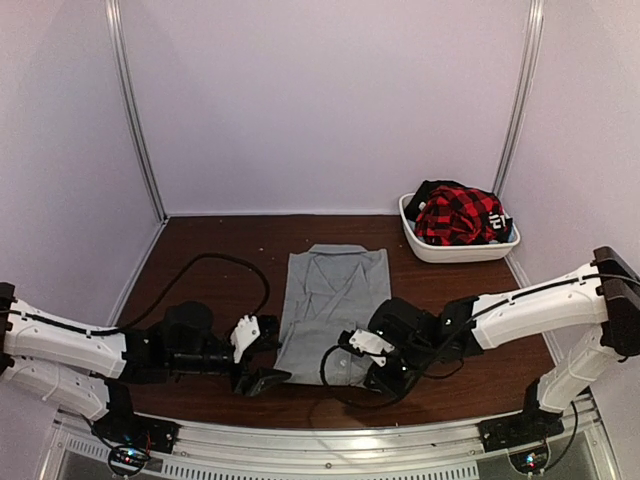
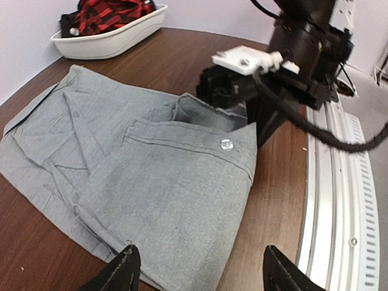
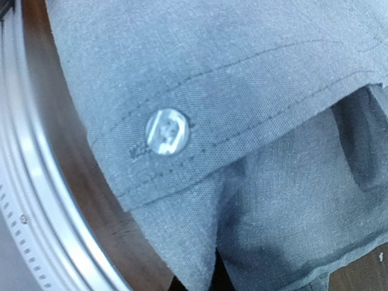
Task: Fold and stack the long sleeve shirts
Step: Pick up the 2/3-rectangle-folded shirt from the center of the board, then fold the 2/3-rectangle-folded shirt at the center of the board.
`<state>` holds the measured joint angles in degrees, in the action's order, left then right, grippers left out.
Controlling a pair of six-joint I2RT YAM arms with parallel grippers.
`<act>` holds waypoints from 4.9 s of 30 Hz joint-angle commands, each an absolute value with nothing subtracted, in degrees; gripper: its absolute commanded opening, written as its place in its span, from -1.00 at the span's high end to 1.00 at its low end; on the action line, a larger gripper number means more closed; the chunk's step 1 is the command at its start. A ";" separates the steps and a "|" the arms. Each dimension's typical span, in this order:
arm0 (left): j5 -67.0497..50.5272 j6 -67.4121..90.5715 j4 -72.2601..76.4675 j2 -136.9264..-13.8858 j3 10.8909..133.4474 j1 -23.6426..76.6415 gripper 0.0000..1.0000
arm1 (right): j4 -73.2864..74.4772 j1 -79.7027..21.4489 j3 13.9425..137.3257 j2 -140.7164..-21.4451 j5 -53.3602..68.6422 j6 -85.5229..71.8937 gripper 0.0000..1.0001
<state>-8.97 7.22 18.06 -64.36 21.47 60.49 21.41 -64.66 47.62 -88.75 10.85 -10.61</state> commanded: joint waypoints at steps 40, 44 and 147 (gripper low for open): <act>-24.60 15.84 -10.86 -81.45 51.73 60.97 1.00 | 29.78 -69.03 48.16 -65.04 14.03 -18.49 -0.88; -28.58 17.61 -10.19 -82.41 52.49 60.13 1.00 | 31.42 -71.35 48.12 -65.06 8.80 -19.97 -0.91; -57.09 32.51 3.81 -102.77 60.75 29.18 1.00 | 3.36 -28.92 54.13 -93.58 49.80 -23.98 1.00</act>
